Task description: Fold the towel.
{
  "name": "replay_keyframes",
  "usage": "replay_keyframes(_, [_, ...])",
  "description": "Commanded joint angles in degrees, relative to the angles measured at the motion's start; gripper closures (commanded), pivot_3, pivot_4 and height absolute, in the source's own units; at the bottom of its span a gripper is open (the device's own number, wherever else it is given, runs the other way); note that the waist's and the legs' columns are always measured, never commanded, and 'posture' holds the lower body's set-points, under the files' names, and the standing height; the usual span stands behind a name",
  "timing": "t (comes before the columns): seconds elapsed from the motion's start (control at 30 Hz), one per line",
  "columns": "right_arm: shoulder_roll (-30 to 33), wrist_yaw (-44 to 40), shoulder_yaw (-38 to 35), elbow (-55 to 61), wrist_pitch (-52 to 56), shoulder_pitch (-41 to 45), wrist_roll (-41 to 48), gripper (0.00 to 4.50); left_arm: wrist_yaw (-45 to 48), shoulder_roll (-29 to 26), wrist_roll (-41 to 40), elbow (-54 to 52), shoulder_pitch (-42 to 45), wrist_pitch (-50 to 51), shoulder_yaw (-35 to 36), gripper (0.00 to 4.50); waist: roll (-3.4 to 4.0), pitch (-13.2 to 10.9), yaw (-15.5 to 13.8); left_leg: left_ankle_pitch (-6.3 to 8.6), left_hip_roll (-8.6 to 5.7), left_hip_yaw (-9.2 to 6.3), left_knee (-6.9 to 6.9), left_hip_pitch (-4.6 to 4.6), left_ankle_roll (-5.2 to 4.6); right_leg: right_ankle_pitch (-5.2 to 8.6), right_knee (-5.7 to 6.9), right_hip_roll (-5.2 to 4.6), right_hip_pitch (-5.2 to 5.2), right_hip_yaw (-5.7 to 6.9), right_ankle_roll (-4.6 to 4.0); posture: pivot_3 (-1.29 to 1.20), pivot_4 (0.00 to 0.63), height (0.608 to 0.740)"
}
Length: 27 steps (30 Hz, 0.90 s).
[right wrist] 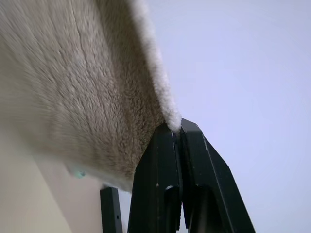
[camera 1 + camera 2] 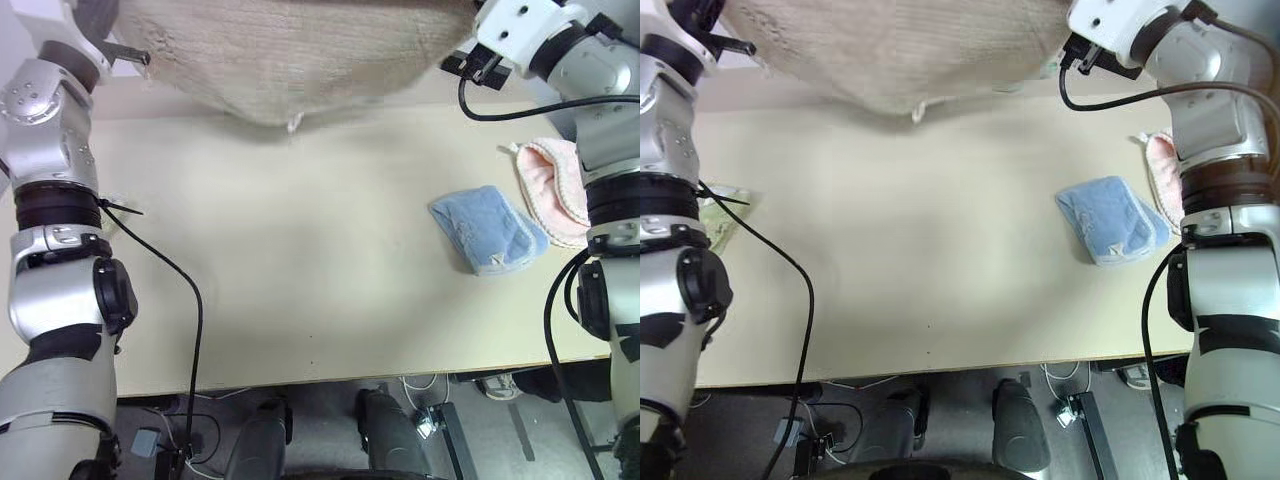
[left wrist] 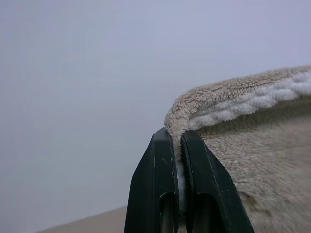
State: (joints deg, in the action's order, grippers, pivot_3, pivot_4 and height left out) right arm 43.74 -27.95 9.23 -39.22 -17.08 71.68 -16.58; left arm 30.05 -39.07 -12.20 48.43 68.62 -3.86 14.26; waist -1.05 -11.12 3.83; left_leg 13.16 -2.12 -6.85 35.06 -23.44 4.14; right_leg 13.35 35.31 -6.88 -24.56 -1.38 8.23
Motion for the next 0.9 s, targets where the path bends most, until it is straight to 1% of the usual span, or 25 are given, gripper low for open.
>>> replay_keyframes(0.03, [0.41,-7.11,-2.45,8.75,1.18,-5.48,5.94,4.48,8.94,-2.79,-2.1,-5.24,-7.69,0.83,0.27,4.5,0.01,0.0,0.57,0.0,0.01,0.01,0.03,0.0,0.0,0.0,0.03,0.0,0.0,0.0,0.0,0.0,0.15,0.74])
replay_keyframes(0.13, [1.1,-14.42,-2.06,18.79,5.07,-16.18,10.08,4.48,15.62,-3.85,-5.34,-16.22,-20.6,7.46,0.29,4.5,0.03,0.0,1.16,0.0,0.02,0.02,0.09,0.04,-0.01,0.0,0.21,0.0,0.0,-0.01,0.0,0.0,0.15,0.74])
replay_keyframes(0.23, [3.8,-22.02,-2.51,30.56,11.69,-28.66,14.44,4.48,21.71,-6.43,-7.43,-30.03,-35.83,13.73,-0.4,4.5,0.07,-0.04,1.15,0.0,0.03,0.01,0.34,0.02,-0.03,0.0,0.61,0.0,-0.05,-0.03,0.0,0.0,0.15,0.74])
replay_keyframes(0.27, [4.5,-23.67,-2.91,33.31,13.64,-31.26,15.31,4.48,22.6,-7.23,-7.86,-33.23,-38.97,15.77,-0.43,4.5,0.1,-0.07,0.98,0.04,0.04,0.01,0.42,0.02,-0.09,0.01,0.73,0.0,-0.05,-0.05,-0.01,0.0,0.15,0.74])
replay_keyframes(0.3, [6.19,-26.26,-3.46,37.23,16.53,-35.57,17.02,4.48,24.59,-8.97,-8.24,-37.62,-44.46,18.07,-0.64,4.5,0.14,-0.14,0.71,0.15,0.04,0.01,0.5,0.03,-0.29,0.01,0.82,0.0,-0.05,-0.06,-0.02,0.0,0.15,0.74])
replay_keyframes(0.4, [10.83,-31.9,-5.58,46.91,24.8,-45.23,21.81,4.48,28.75,-12.62,-10.29,-47.95,-57.4,22.92,0.69,4.5,0.19,-0.15,0.0,0.19,0.07,0.01,0.79,0.06,-0.36,0.0,0.9,0.02,-0.04,-0.09,-0.07,0.0,0.15,0.74])
replay_keyframes(0.47, [14.39,-35.2,-7.73,52.57,29.75,-50.97,25.37,4.48,29.99,-14.69,-12.22,-52.33,-62.8,27.0,2.25,4.5,0.2,-0.15,-0.64,0.21,0.07,0.01,0.9,0.16,-0.39,-0.02,0.9,0.03,0.13,-0.08,-0.12,0.0,0.15,0.74])
replay_keyframes(0.6, [19.56,-39.4,-12.73,60.57,37.53,-59.74,31.18,4.48,32.14,-18.0,-14.72,-57.58,-70.56,32.49,6.05,4.5,0.16,-0.13,-1.7,0.21,0.1,0.01,1.1,0.18,-0.39,-0.02,0.84,0.05,0.29,-0.08,-0.21,0.0,0.15,0.74])
replay_keyframes(0.7, [21.96,-41.34,-16.25,64.96,41.11,-65.06,34.25,4.48,33.57,-19.55,-15.17,-59.14,-74.44,33.79,8.44,4.5,0.15,-0.13,-1.92,0.23,0.1,0.03,1.08,0.18,-0.42,0.05,0.8,0.04,0.31,-0.08,-0.32,0.0,0.15,0.74])
replay_keyframes(0.8, [21.08,-39.3,-16.31,65.13,40.86,-64.75,33.45,4.48,33.83,-20.37,-14.17,-58.78,-74.98,33.2,8.17,4.5,0.15,-0.12,-1.88,0.24,0.1,0.05,1.08,0.18,-0.43,0.03,0.8,0.04,0.3,-0.07,-0.3,0.0,0.15,0.74])
replay_keyframes(0.9, [18.35,-35.67,-13.62,61.57,39.06,-59.48,30.77,4.48,32.16,-19.23,-13.91,-57.38,-71.62,32.76,6.77,4.5,0.14,-0.12,-1.64,0.23,0.1,0.06,1.09,0.19,-0.43,0.04,0.79,0.04,0.3,-0.07,-0.34,0.0,0.15,0.74])
